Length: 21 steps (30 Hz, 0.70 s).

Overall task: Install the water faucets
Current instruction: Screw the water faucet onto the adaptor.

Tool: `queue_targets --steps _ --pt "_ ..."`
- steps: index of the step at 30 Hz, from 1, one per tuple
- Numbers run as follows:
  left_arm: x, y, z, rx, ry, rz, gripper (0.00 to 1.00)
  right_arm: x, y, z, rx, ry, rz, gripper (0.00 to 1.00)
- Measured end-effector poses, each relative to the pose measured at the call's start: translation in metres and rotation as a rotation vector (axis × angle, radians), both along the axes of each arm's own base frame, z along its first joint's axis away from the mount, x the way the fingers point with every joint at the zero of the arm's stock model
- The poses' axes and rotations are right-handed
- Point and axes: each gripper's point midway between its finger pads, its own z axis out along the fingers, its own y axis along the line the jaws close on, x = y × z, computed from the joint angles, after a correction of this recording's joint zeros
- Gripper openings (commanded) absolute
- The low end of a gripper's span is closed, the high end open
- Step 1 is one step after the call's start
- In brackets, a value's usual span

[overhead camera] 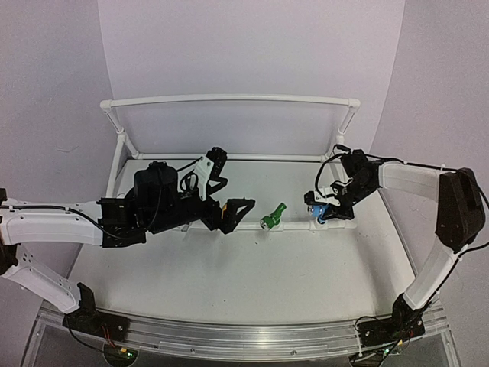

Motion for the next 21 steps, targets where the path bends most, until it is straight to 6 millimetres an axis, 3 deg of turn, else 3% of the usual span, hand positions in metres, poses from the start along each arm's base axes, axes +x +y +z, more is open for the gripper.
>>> queue_targets --steps 13,21 --pt "0.000 0.000 0.000 0.011 -0.015 -0.003 1.00 -0.001 -0.002 -0.004 -0.011 -0.021 0.023 0.00" --pt "0.000 0.000 -0.001 0.020 -0.018 -0.002 1.00 0.000 -0.014 -0.003 -0.095 -0.071 0.026 0.00"
